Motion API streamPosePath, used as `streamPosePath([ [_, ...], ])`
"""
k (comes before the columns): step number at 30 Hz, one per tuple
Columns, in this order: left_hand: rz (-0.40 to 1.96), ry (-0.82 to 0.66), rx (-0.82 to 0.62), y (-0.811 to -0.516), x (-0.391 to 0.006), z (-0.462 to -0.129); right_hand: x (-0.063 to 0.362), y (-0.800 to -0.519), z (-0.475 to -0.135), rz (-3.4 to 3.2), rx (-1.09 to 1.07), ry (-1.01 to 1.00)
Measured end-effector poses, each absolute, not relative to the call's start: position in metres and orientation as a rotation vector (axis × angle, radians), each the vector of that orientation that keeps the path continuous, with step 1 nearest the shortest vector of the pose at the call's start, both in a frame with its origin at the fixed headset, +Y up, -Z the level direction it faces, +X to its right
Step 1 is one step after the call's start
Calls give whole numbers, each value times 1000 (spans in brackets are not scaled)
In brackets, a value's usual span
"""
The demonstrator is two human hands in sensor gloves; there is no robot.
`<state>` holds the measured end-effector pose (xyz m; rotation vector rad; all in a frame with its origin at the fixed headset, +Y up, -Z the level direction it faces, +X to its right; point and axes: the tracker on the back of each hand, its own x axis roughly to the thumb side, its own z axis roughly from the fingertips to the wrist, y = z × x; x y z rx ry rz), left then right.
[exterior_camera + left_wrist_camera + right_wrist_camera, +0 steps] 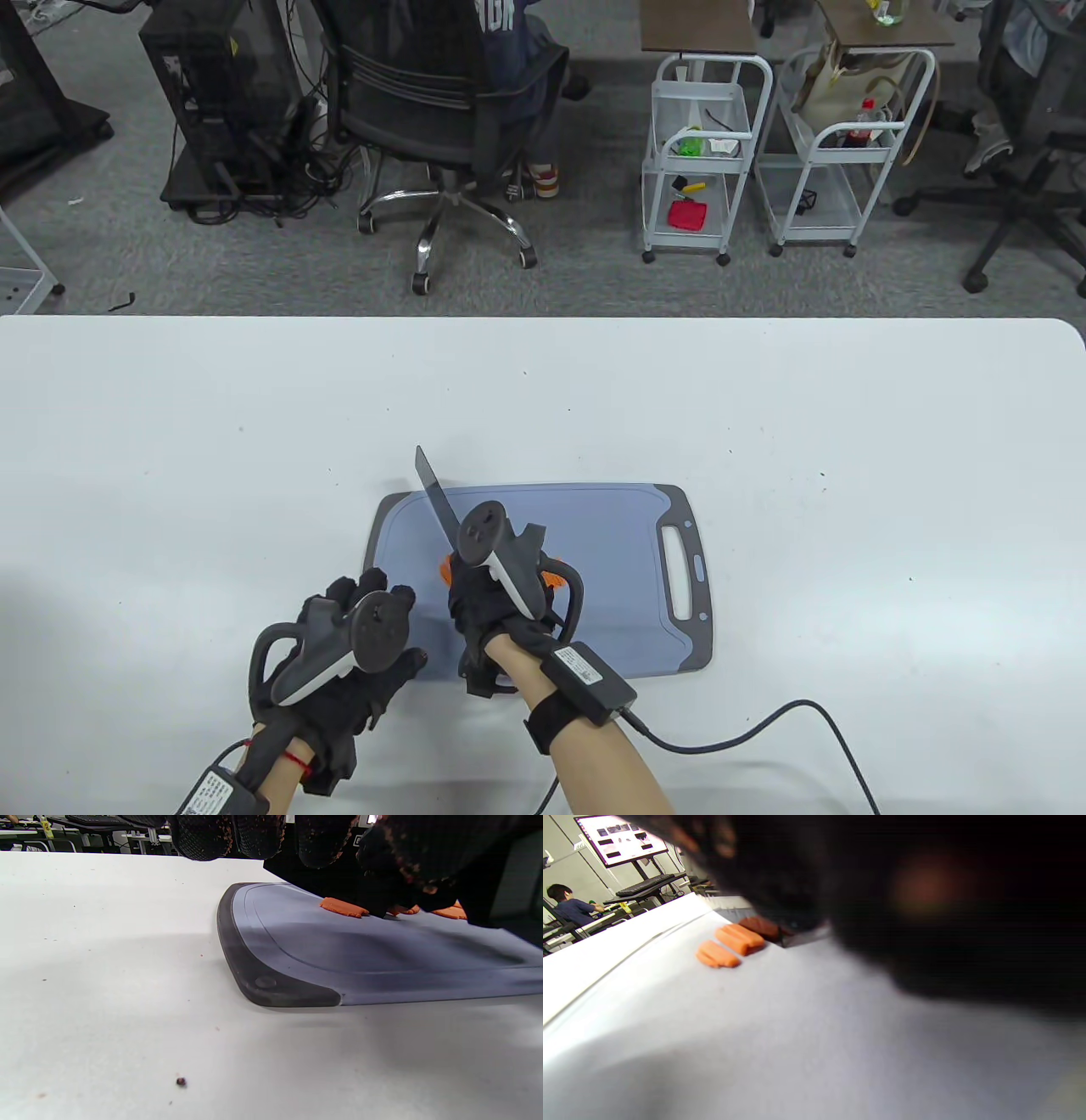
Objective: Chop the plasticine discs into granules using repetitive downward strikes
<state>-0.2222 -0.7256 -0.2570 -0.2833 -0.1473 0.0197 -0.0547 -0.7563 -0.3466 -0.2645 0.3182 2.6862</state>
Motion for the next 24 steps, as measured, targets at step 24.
streamPosePath([
  [24,24,-161,-276,-723,-222,-256,-67,-754,-344,2749,-243,253],
])
